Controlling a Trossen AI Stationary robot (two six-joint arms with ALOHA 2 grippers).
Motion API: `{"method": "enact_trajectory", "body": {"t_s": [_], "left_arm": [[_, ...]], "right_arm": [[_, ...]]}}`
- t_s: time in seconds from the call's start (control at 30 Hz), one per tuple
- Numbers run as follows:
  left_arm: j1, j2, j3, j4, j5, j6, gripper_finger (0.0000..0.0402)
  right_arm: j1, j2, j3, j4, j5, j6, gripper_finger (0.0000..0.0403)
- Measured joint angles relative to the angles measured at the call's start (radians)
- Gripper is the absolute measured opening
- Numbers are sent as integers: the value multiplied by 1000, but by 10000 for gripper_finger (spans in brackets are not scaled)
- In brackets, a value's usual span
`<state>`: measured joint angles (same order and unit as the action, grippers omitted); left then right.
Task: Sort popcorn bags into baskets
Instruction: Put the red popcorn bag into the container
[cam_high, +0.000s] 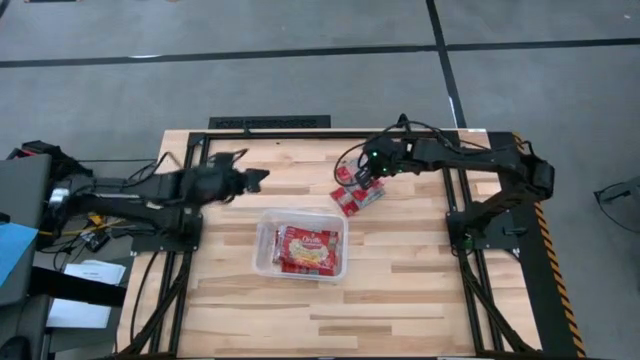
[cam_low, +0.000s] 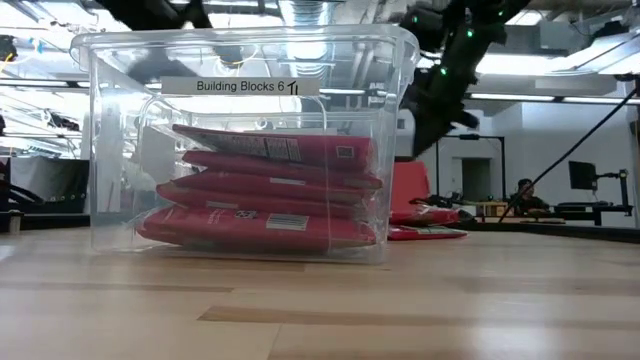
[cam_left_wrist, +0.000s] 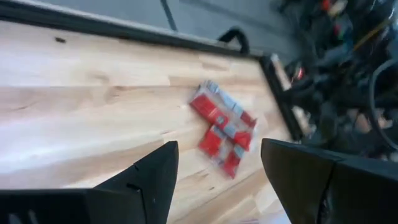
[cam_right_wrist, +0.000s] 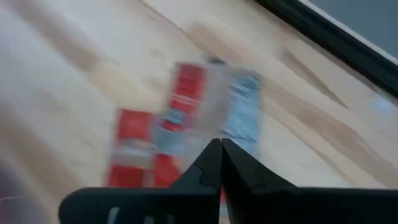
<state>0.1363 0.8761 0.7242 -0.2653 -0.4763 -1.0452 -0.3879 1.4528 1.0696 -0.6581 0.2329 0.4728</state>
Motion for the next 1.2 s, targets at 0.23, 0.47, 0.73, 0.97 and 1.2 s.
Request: {"method": "enact_trajectory", "body": {"t_s": [0.23, 0.47, 0.73, 0.97, 1.2], "left_arm": [[301, 234, 1, 289, 454, 181, 227], [408, 483, 1, 512, 695, 149, 227], [423, 685, 0, 624, 817, 117, 227], [424, 781, 0, 695, 807, 110, 227], [420, 839, 0, 713, 759, 79, 227]], "right_arm": [[-69, 140, -14, 47, 6, -2, 14], [-118, 315, -2, 147, -164, -48, 19], [-51, 368, 63, 243, -314, -234, 16], [-27, 367, 90, 310, -314, -252, 14], [-23, 349, 106, 231, -262, -175, 18]]}}
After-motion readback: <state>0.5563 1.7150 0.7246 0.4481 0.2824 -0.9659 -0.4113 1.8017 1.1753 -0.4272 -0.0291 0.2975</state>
